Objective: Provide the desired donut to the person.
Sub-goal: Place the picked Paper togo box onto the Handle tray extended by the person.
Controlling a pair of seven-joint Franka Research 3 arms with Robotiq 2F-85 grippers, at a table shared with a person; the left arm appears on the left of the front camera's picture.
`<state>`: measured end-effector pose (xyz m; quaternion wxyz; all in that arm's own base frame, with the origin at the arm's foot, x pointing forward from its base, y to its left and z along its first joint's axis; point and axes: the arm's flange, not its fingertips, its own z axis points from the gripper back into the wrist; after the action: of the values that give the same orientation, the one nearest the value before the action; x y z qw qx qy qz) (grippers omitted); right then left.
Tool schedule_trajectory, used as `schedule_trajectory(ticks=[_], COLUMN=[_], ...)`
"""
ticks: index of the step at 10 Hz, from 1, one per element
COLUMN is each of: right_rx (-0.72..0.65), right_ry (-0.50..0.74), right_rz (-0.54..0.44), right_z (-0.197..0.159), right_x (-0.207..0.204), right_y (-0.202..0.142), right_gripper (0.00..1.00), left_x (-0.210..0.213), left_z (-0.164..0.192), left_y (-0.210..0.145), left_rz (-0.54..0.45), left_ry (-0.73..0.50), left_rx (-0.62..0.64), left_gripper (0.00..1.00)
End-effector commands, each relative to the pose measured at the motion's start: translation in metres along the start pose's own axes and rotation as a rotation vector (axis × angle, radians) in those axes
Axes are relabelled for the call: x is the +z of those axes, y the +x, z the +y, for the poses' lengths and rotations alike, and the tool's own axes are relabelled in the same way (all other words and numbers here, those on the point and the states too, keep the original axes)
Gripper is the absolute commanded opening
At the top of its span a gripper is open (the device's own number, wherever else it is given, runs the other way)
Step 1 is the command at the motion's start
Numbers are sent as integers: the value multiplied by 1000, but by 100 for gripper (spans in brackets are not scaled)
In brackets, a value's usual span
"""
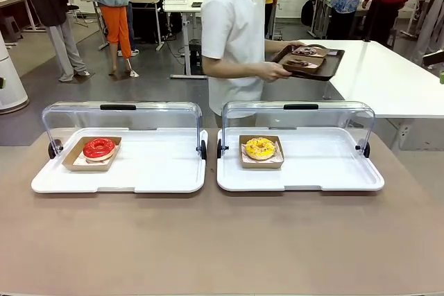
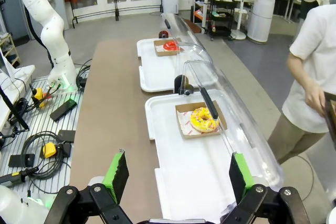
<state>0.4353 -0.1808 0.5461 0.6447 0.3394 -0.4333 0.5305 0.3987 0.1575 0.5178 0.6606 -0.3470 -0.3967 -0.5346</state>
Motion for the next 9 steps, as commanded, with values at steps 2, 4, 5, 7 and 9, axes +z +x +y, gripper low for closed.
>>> schedule_trajectory(ticks=[2,4,5,7,9], right_rx=[6,6,6,6,6], right_ry=[-6,-6,-6,-6,-6], right_rz=[-24,-24,-24,-24,-24], right_z=[-1,-1,-1,-1,-1], right_x=[-2,-2,-2,-2,-2], right_y=[1,1,1,1,1], right_gripper=[100,100,100,100,100], left_x=[1,1,1,1,1], left_z=[0,0,0,0,0], left_y=[1,1,1,1,1], left_rz=[0,0,0,0,0], left_ry=[3,3,3,3,3], left_rx=[-3,-3,-3,-3,-3], left_gripper=[100,100,100,100,100])
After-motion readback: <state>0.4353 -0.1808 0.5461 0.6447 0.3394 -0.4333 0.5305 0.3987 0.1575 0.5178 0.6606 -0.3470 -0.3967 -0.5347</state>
